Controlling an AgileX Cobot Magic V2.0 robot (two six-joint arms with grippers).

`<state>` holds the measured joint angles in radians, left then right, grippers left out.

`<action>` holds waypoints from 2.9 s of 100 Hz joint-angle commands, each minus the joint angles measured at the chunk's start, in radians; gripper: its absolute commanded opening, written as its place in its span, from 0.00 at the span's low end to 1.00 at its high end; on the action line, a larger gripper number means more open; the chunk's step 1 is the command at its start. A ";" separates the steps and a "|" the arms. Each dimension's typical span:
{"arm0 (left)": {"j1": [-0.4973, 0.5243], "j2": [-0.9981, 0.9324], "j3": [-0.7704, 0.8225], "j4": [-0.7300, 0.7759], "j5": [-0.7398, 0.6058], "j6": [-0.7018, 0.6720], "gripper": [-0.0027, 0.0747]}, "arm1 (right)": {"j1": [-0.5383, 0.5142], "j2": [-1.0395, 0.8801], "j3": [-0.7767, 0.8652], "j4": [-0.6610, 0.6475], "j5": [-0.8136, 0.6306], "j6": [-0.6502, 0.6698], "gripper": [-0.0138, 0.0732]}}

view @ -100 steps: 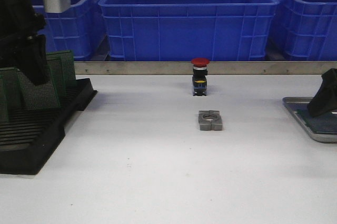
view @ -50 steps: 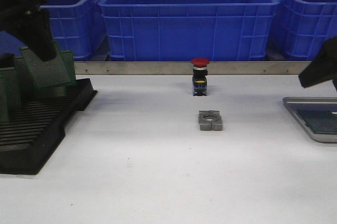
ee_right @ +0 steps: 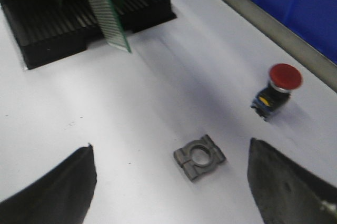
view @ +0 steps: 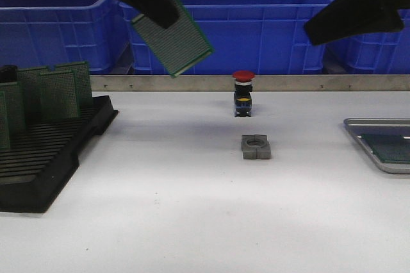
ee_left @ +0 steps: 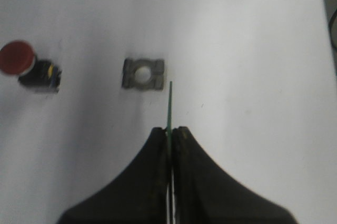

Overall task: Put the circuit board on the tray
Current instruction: 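Pass the second board from the left gripper to the right gripper, then lower the second board into the steel tray with the right gripper and release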

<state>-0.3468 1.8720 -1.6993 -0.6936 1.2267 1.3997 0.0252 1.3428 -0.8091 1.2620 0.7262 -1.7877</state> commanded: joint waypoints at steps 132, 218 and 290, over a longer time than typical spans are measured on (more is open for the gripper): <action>-0.103 -0.058 -0.031 -0.100 0.005 -0.011 0.75 | 0.179 0.059 -0.012 0.101 -0.055 0.203 0.08; -0.032 -0.058 -0.031 -0.100 0.022 -0.011 0.75 | -0.380 0.259 0.075 0.093 -0.280 0.449 0.70; 0.144 -0.139 -0.031 -0.063 0.050 -0.358 0.01 | -0.328 -0.082 0.064 0.004 -0.141 0.445 0.09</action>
<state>-0.2326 1.8053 -1.7011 -0.7070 1.2248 1.0967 -0.3323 1.3366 -0.7177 1.2394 0.5536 -1.3346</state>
